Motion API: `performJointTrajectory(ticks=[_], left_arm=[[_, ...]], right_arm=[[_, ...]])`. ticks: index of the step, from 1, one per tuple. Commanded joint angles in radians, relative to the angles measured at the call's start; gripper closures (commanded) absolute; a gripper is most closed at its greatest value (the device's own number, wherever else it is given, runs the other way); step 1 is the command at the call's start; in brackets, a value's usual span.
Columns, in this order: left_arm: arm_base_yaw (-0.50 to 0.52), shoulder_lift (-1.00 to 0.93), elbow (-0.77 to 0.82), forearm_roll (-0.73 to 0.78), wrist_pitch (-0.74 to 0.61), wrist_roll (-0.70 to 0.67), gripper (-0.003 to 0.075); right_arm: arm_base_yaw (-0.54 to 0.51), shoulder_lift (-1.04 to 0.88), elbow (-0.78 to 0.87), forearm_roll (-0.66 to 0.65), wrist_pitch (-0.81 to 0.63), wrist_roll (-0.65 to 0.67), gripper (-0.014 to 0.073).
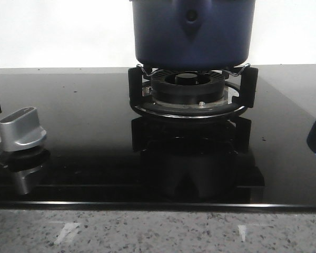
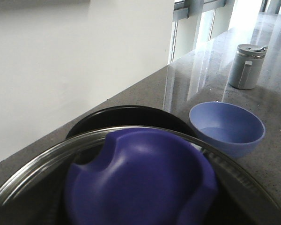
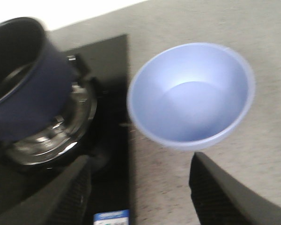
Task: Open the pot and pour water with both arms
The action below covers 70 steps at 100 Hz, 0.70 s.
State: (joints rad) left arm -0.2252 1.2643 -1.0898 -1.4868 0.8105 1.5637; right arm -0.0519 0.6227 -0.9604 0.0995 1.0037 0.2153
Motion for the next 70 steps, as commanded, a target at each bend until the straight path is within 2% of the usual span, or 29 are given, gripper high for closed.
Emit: performJointTrajectory(ticks=[1, 22, 32, 59, 70], left_arm=[[0.004, -0.046, -0.03, -0.118, 0.004, 0.005, 0.0362], [0.004, -0.046, -0.03, -0.166, 0.004, 0.005, 0.0362], [0.004, -0.046, -0.03, -0.169, 0.004, 0.005, 0.0362], [0.004, -0.046, -0.03, -0.181, 0.004, 0.005, 0.0363], [0.004, -0.046, -0.03, -0.181, 0.004, 0.005, 0.0363]], right_arm=[[-0.008, 0.117, -0.141, -0.079, 0.017, 0.016, 0.0181], [-0.118, 0.301, -0.278, -0.112, 0.003, 0.038, 0.0181], [-0.153, 0.373, -0.279, -0.113, 0.002, 0.066, 0.0181], [-0.163, 0.511, -0.279, -0.186, 0.063, 0.085, 0.0181], [-0.216, 0.535, -0.279, -0.189, 0.084, 0.085, 0.0181]])
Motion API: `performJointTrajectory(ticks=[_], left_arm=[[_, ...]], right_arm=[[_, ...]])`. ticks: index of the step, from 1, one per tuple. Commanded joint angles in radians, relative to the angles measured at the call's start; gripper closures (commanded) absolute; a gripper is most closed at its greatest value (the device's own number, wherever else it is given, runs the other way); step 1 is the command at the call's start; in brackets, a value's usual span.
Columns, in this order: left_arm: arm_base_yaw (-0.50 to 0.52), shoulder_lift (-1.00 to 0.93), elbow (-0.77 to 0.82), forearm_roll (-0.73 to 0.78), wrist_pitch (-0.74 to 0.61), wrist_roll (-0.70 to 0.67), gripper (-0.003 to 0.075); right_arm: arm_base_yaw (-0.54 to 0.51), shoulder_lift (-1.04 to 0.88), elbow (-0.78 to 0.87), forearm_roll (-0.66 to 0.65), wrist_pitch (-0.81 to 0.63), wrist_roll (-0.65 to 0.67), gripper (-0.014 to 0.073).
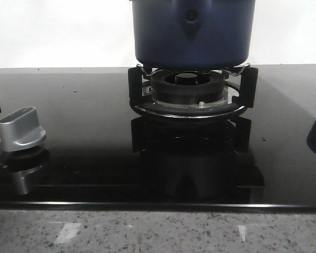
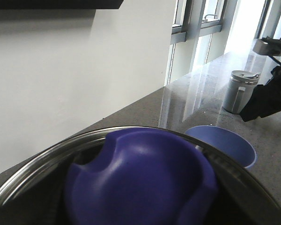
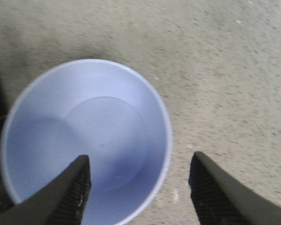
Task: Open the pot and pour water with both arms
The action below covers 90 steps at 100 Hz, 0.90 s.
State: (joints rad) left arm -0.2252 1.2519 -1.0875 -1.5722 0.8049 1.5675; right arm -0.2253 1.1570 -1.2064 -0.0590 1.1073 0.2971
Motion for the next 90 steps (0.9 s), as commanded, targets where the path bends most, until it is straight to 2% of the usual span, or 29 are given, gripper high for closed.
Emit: performJointTrajectory(ticks=[1, 26, 64, 90], left_arm=[[0.004, -0.034, -0.032, -0.096, 0.01, 0.001, 0.0363], [0.004, -0.034, -0.032, -0.096, 0.001, 0.001, 0.0363], [0.004, -0.034, -0.032, -0.099, 0.001, 0.001, 0.0363], [0.004, -0.034, -0.032, -0.099, 0.001, 0.001, 0.0363]], right_arm=[[-0.047, 0.0, -0.033, -0.031, -0.015, 0.003, 0.0181], [-0.136, 0.05, -0.022, 0.069, -0.038, 0.003, 0.0181], [-0.14, 0.095, 0.136, 0.143, -0.15, 0.003, 0.0181], [-0.14, 0.115, 0.184, 0.23, -0.212, 0.003, 0.0183]])
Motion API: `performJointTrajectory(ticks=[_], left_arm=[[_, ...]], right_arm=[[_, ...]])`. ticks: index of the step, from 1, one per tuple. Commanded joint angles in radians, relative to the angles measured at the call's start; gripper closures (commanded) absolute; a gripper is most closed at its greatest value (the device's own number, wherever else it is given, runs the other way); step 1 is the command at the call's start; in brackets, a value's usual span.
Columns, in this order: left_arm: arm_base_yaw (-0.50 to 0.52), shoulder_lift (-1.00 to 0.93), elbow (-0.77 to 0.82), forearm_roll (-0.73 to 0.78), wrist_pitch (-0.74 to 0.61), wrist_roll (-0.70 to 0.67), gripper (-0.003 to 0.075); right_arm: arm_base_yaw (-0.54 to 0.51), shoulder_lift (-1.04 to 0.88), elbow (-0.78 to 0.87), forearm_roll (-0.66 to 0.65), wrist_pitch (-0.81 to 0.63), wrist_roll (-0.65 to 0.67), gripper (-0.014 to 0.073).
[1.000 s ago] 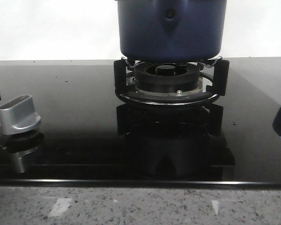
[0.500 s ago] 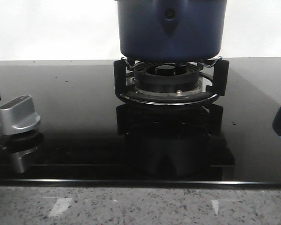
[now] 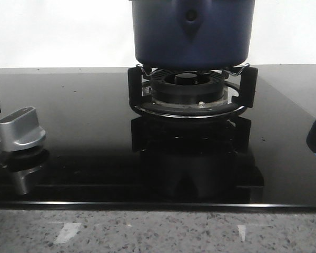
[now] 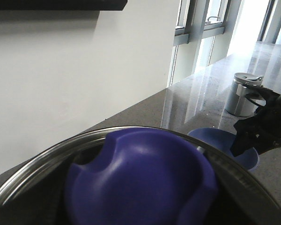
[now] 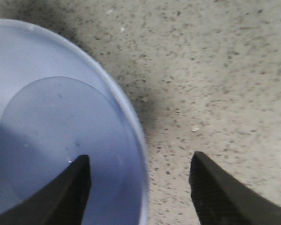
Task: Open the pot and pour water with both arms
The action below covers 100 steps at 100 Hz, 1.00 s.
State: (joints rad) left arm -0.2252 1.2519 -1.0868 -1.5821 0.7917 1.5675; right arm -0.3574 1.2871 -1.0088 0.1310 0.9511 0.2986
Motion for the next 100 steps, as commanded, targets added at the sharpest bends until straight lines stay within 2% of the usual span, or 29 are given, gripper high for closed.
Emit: performJointTrajectory(ticks=[1, 25, 64, 71, 83, 100], left_arm=[[0.004, -0.034, -0.033, -0.09, 0.014, 0.001, 0.0363], [0.004, -0.034, -0.033, -0.09, 0.014, 0.001, 0.0363], [0.004, -0.034, -0.033, -0.09, 0.014, 0.001, 0.0363], [0.004, -0.034, -0.033, -0.09, 0.014, 0.001, 0.0363], [0.004, -0.034, -0.033, -0.09, 0.014, 0.001, 0.0363], [0.004, -0.034, -0.033, -0.09, 0.022, 0.001, 0.0363]], right_arm=[[-0.008, -0.015, -0.012, 0.042, -0.058, 0.002, 0.0183], [-0.008, -0.012, -0.01, 0.071, -0.061, 0.002, 0.0342], [-0.008, -0.012, 0.026, 0.073, -0.069, 0.002, 0.0364], [-0.008, -0.012, 0.026, 0.073, -0.069, 0.002, 0.0447], [-0.008, -0.012, 0.026, 0.073, -0.069, 0.002, 0.0669], [-0.008, -0.015, 0.024, 0.084, -0.066, 0.002, 0.0665]])
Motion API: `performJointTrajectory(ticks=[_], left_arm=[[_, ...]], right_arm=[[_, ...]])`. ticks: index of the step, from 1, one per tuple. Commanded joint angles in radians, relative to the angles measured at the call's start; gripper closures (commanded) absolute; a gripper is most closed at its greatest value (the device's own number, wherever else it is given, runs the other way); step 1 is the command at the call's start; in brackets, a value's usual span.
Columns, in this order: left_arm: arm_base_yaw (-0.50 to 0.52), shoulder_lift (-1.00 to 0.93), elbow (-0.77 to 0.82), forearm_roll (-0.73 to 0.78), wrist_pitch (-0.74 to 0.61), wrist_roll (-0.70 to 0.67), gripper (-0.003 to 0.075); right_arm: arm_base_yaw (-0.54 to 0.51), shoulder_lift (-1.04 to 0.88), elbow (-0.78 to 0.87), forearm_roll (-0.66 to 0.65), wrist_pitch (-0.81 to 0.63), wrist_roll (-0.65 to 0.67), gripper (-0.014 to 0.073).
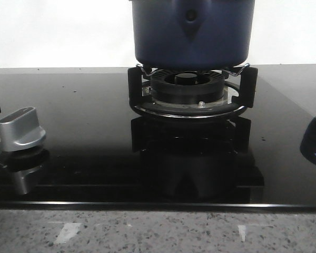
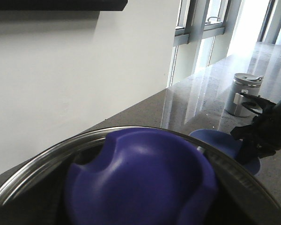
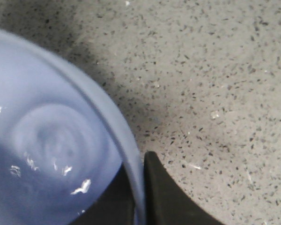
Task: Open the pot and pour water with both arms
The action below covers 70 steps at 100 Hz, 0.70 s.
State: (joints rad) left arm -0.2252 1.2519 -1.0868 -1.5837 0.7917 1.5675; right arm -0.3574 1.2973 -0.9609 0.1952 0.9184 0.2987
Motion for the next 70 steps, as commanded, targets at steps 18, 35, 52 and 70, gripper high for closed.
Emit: performJointTrajectory(ticks=[18, 35, 52, 70], left_arm=[[0.004, -0.04, -0.033, -0.088, 0.026, 0.001, 0.0363], [0.004, -0.04, -0.033, -0.088, 0.037, 0.001, 0.0363], [0.004, -0.04, -0.033, -0.082, 0.037, 0.001, 0.0363], [0.004, -0.04, -0.033, -0.082, 0.037, 0.001, 0.0363]], right_arm=[[0.0, -0.028, -0.036, 0.037, 0.001, 0.002, 0.0661], [0.027, -0.033, -0.115, 0.039, 0.034, -0.045, 0.066], [0.056, -0.033, -0.26, 0.039, 0.095, -0.097, 0.066], [0.087, -0.028, -0.426, 0.039, 0.151, -0.114, 0.066]])
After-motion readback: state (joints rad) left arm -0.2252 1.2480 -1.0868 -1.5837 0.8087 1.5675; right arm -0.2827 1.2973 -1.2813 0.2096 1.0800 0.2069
